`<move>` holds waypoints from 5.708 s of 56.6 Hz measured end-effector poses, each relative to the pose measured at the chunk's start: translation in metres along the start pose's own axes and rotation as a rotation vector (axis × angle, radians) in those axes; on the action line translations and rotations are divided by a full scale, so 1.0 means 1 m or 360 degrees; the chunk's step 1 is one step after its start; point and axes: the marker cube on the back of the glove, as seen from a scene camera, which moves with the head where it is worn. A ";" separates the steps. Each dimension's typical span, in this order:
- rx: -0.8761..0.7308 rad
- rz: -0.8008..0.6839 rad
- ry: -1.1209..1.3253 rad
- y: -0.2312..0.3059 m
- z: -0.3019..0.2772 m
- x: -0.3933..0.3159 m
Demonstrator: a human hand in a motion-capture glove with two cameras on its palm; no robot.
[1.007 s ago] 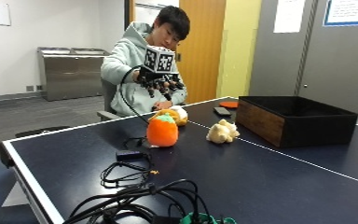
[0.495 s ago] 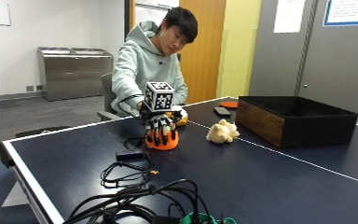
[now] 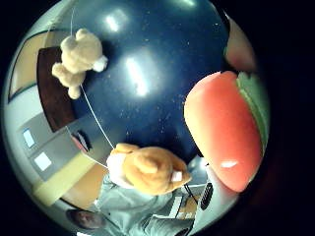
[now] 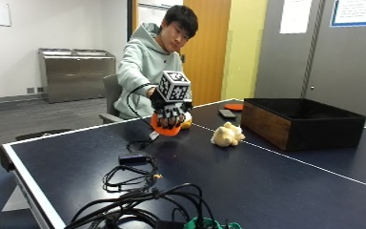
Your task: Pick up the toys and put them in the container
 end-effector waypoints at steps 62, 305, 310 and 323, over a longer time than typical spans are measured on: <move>0.0663 -0.0814 -0.0628 0.011 -0.205 -0.408; 0.0703 -0.0659 0.0073 0.124 -0.135 -0.182; 0.0607 -0.0698 0.0049 0.128 -0.093 -0.152; 0.0136 -0.0622 0.0060 0.095 0.029 -0.099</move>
